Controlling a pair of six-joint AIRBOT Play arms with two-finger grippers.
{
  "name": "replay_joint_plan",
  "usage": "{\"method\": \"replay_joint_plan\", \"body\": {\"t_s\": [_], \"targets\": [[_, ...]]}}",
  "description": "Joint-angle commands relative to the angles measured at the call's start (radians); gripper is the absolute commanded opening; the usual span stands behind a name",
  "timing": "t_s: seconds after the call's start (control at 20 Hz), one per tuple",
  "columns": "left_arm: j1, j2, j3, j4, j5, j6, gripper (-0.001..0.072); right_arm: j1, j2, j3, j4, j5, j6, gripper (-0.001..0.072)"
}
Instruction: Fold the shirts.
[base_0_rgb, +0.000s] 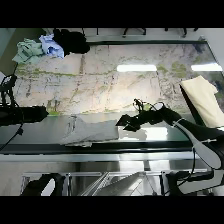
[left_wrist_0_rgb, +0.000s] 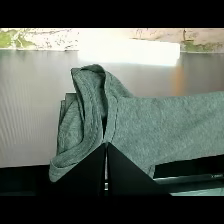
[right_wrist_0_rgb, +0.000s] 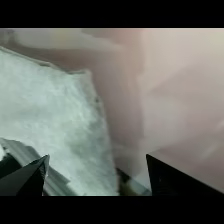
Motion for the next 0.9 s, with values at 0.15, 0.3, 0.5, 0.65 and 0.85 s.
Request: {"method": "replay_joint_plan", "body": {"t_s": [0.15, 0.3, 0.5, 0.65, 0.85], "targets": [[-0.003, -0.001, 0.000, 0.002, 0.011, -0.009, 0.0013, 0.132, -0.052, -0.008, 0.236, -0.097, -0.119, 0.0694], [-0.003, -0.001, 0.000, 0.002, 0.016, -0.009, 0.0013, 0.171, -0.051, -0.006, 0.293, -0.158, -0.159, 0.0557], [-0.003, -0.001, 0.000, 0.002, 0.014, -0.009, 0.0013, 0.145, -0.019, -0.006, 0.339, -0.124, -0.256, 0.0013], [-0.003, 0.000, 0.000, 0.007, 0.014, -0.009, 0.0013, 0.043, 0.154, -0.011, 0.153, -0.110, -0.139, 0.0013], [-0.003, 0.000, 0.000, 0.007, 0.015, -0.009, 0.0013, -0.156, 0.488, -0.057, -0.226, -0.095, 0.127, 0.0013]]}}
